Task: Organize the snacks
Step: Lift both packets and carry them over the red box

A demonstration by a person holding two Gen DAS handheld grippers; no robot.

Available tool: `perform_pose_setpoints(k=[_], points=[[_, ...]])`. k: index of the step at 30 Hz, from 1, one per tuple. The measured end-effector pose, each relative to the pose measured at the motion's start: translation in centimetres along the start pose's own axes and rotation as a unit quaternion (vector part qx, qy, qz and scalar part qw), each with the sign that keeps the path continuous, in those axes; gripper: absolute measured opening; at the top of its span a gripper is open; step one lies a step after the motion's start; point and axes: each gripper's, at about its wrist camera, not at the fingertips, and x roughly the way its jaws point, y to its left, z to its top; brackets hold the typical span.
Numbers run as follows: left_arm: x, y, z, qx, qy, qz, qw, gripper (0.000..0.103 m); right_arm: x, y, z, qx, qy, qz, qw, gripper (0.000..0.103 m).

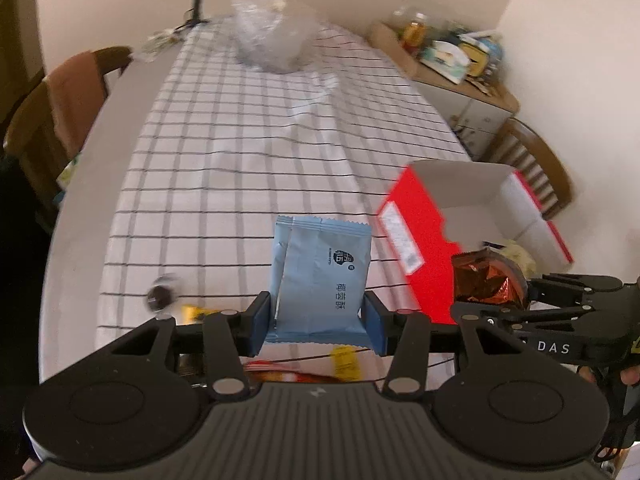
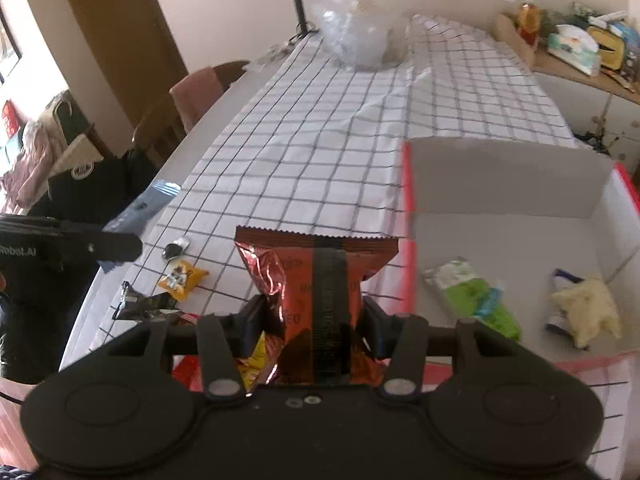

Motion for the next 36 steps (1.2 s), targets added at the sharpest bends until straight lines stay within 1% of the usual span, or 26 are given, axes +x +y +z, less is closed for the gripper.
perform_pose_setpoints(k=[9, 15, 19, 23, 28, 33, 36], points=[[1.5, -8.3, 1.2, 0.036, -0.003, -0.02, 0.9992, 0.048, -3.9, -6.1, -0.1, 0.021, -0.023, -0.017, 0.999, 0.05], [3.5, -13.3, 1.9, 0.054, 0.001, -0.023, 0.9983, 0.048, -5.2, -10.5, -0.2, 0.031, -0.032, -0.029, 0.999, 0.05], [5.3, -16.3, 2.4, 0.067, 0.007, -0.019, 0.9976, 0.048, -5.3, -13.3, -0.3, 0.037, -0.033, -0.04, 0.998, 0.05], [7.8, -18.9, 3.0, 0.075, 0.016, -0.008, 0.9971, 0.048, -5.0, -16.3, -0.3, 0.047, -0.028, -0.051, 0.997, 0.05], [10.9, -21.3, 3.6, 0.082, 0.03, 0.003, 0.9962, 0.048, -3.5, -19.5, 0.3, 0.059, -0.015, -0.064, 0.996, 0.05], [14.3, -23.0, 4.3, 0.086, 0.048, 0.022, 0.9949, 0.048, -0.7, -21.4, 1.0, 0.061, 0.007, -0.074, 0.995, 0.05], [15.9, -23.4, 4.4, 0.086, 0.059, 0.031, 0.9941, 0.048, 0.7, -22.1, 1.0, 0.059, 0.022, -0.08, 0.995, 0.05]])
